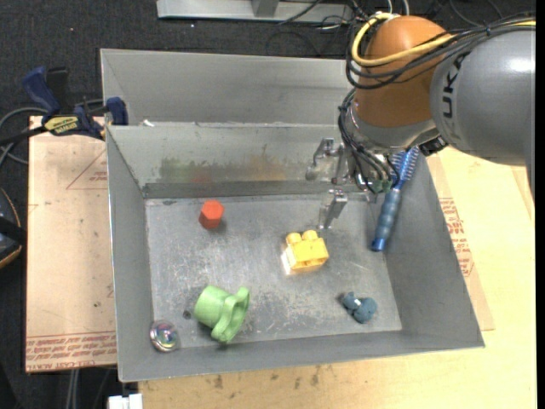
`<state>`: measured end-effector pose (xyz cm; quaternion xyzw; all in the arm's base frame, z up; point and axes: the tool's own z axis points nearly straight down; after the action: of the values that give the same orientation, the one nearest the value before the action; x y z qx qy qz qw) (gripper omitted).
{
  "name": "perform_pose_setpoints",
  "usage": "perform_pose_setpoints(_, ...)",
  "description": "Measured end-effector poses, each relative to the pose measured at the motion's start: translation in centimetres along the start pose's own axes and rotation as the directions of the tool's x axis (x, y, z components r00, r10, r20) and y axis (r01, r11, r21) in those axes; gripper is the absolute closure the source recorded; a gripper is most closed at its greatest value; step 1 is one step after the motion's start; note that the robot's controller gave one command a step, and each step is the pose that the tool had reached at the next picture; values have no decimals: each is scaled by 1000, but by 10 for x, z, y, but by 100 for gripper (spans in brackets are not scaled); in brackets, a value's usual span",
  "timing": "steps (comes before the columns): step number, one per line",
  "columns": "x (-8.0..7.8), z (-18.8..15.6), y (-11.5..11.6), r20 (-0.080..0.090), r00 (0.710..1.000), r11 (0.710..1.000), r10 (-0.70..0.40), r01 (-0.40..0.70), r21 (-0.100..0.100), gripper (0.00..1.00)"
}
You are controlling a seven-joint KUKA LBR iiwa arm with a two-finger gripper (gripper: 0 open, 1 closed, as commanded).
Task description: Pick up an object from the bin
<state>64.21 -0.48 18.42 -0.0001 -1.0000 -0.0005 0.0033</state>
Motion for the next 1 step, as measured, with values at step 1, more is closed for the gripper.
perform_pose_setpoints(1,40,108,-8,17,890,890,-456,456,7,0)
